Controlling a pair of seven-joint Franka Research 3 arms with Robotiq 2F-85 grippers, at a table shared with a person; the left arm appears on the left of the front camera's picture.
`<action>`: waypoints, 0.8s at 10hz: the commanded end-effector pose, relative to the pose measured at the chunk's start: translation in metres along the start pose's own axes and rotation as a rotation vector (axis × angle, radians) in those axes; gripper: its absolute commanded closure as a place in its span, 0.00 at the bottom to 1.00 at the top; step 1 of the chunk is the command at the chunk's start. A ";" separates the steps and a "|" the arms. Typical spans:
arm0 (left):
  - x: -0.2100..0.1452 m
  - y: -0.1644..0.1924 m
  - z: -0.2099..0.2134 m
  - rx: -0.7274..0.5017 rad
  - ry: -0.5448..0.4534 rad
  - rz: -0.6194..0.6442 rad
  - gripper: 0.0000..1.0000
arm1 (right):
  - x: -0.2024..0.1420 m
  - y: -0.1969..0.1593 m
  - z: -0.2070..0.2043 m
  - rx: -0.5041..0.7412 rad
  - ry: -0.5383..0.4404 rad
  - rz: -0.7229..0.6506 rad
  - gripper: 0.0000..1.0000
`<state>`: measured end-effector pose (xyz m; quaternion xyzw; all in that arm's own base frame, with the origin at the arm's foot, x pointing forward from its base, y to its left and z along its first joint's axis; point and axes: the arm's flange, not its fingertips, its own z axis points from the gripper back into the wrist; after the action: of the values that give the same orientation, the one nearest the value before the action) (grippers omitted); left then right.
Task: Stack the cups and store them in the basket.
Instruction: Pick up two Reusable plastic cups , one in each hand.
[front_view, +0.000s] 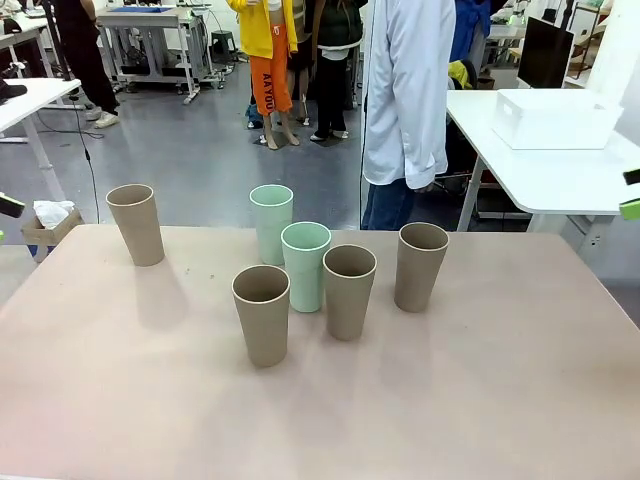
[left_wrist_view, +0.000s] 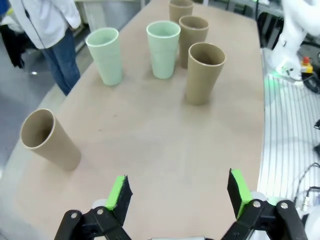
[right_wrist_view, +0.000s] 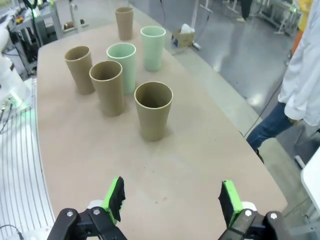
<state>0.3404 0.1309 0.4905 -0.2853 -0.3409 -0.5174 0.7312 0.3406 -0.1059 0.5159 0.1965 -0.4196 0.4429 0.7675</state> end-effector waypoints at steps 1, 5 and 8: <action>-0.011 -0.004 0.002 -0.007 -0.074 -0.047 0.00 | -0.021 0.003 0.004 0.031 -0.070 0.007 0.00; -0.029 -0.010 0.003 0.020 -0.143 -0.048 0.00 | -0.037 0.007 0.016 0.021 -0.107 -0.029 0.00; -0.031 -0.009 0.002 0.021 -0.150 -0.016 0.00 | -0.040 0.008 0.017 0.026 -0.120 -0.047 0.00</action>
<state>0.3238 0.1487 0.4687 -0.3073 -0.3927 -0.5003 0.7079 0.3215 -0.1395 0.4987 0.2443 -0.4471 0.4114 0.7558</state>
